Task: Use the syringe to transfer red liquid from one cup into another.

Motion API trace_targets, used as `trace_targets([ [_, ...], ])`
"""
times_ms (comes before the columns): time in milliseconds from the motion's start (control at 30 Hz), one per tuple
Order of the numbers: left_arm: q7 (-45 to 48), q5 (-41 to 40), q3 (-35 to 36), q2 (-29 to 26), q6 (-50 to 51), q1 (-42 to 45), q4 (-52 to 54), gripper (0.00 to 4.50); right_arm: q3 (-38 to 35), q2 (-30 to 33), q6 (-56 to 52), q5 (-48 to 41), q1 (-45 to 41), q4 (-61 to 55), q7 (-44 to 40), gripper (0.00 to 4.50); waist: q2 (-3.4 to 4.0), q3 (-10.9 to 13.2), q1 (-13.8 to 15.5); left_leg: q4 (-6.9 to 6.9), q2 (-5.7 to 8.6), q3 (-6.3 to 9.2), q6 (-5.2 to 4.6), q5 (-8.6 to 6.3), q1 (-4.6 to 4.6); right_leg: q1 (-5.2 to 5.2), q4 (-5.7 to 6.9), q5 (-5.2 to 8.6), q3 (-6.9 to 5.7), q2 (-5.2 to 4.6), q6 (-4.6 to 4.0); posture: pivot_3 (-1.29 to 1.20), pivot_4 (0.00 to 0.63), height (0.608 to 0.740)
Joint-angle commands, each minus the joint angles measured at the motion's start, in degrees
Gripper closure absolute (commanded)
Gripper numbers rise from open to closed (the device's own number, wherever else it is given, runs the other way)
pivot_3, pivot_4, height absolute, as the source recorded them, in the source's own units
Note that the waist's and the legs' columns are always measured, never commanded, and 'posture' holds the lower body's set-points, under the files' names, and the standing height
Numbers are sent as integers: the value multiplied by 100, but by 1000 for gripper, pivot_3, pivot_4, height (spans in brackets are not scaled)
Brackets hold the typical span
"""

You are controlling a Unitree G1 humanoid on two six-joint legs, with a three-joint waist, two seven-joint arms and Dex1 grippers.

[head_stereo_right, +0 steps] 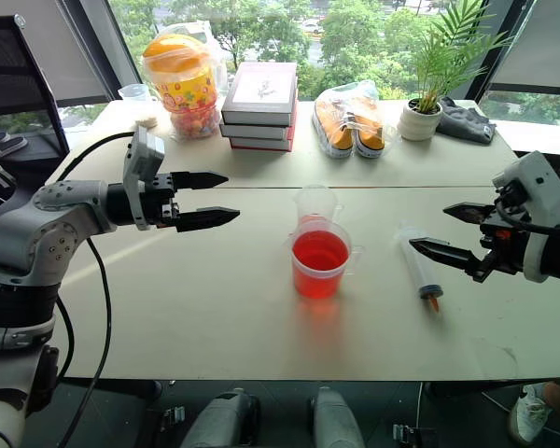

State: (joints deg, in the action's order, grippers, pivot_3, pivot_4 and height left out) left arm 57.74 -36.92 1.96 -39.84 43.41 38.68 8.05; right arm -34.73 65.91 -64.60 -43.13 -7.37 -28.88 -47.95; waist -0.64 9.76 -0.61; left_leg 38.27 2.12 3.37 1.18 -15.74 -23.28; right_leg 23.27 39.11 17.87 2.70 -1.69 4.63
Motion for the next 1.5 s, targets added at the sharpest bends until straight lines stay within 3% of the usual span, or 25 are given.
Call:
trace_targets([
  [33, -71, -80, 211, 92, -118, 132, -48, 0, -294, 54, -41, -62, 9, -60, 21, 66, 0, 0, 3, 0, 0, 0, 0, 0, 0, 0, 0, 0, 0, 0, 0, 0, 150, 740],
  [433, 131, -37, 59, 348, -331, 190, -245, 0, -502, 437, -298, 113, 212, 155, -51, 66, 0, 0, -5, 0, 0, -1, 0, 0, 3, -3, 1, 0, 1, 1, 0, 0, 150, 740],
  [933, 475, 163, -137, 387, -510, 316, -566, 0, -76, 722, -763, 121, 165, 189, 42, 66, 0, 0, -5, 0, 0, -1, 0, 0, 3, -3, 0, 0, 0, 1, 0, 0, 150, 740],
  [1167, 638, 281, -250, 495, -679, 602, -929, 0, 1393, 732, -1760, -60, -1747, 1030, 616, 66, 1, 0, -16, 0, 0, -1, 0, 1, 4, 0, 1, -1, 1, 1, -2, 0, 150, 740],
  [1300, 584, 325, -360, 786, -819, 515, -894, 0, 2981, 31, -2239, 464, -3245, 2522, 946, 66, 0, 0, -26, 2, 1, -7, 0, 2, 4, -1, -2, -3, 5, -2, -4, 0, 150, 740],
  [1500, 459, 332, -297, 819, -780, 385, -728, 0, 4096, -538, -2367, 1004, -4030, 3806, 1006, 66, 1, 0, -2, -8, 0, -6, 2, 2, -30, 45, 5, -3, 6, -2, -5, 0, 150, 740],
])
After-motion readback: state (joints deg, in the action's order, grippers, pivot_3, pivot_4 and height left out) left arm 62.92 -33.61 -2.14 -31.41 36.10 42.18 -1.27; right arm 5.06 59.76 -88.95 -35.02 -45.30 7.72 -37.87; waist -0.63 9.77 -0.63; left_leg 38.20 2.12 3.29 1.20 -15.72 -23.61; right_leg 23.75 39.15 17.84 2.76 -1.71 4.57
